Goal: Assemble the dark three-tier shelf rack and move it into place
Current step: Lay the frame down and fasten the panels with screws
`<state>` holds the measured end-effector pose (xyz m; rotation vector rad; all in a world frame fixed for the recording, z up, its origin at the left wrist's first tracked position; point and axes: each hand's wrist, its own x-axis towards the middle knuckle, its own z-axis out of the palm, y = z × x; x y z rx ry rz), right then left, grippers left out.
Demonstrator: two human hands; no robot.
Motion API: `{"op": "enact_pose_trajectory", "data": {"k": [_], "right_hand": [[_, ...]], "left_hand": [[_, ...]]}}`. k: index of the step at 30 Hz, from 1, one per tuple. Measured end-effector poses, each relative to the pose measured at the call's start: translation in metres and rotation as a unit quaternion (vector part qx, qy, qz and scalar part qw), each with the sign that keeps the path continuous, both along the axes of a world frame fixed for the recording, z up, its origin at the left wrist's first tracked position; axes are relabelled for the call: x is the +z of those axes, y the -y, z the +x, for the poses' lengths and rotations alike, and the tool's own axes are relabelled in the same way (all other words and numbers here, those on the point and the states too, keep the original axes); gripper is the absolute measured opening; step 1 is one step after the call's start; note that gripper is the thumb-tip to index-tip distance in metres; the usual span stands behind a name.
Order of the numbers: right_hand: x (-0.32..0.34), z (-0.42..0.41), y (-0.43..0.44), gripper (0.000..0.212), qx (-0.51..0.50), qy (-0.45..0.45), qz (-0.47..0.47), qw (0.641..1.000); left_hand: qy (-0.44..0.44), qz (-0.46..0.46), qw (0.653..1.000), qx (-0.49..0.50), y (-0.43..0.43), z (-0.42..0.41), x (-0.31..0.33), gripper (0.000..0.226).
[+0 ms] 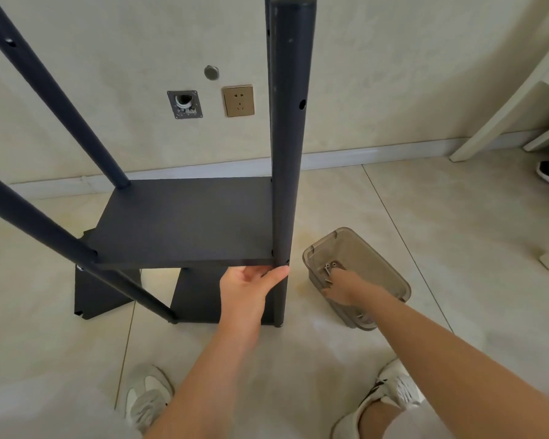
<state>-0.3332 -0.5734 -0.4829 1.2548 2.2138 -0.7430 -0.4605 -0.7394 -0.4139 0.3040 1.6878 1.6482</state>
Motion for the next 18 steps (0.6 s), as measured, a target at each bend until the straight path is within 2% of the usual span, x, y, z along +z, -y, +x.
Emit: {"op": "enact_pose_trajectory", "data": {"k": [2, 6, 12, 16, 18], "right_hand": [[-0.023, 0.004, 0.003, 0.047, -0.033, -0.002, -0.009, 0.999], [-0.049, 0.007, 0.010, 0.037, -0.045, -0.006, -0.019, 0.999], [-0.052, -0.001, 0.019, 0.019, 0.003, 0.005, -0.042, 0.999], [-0.054, -0.008, 0.039, 0.036, 0.027, 0.024, -0.098, 0.995], [-0.058, -0.011, 0.050, 0.046, 0.032, 0.023, -0.121, 0.992]], "left_hand": [[0.000, 0.015, 1.000, 0.003, 0.000, 0.001, 0.001, 0.015], [-0.007, 0.024, 1.000, 0.008, -0.001, 0.003, 0.005, 0.034], [0.007, 0.038, 0.999, 0.011, -0.002, 0.005, 0.007, 0.031], [0.020, 0.044, 0.999, 0.017, -0.001, 0.006, 0.007, 0.030], [0.029, 0.043, 0.998, 0.021, -0.001, 0.006, 0.006, 0.021]]}}
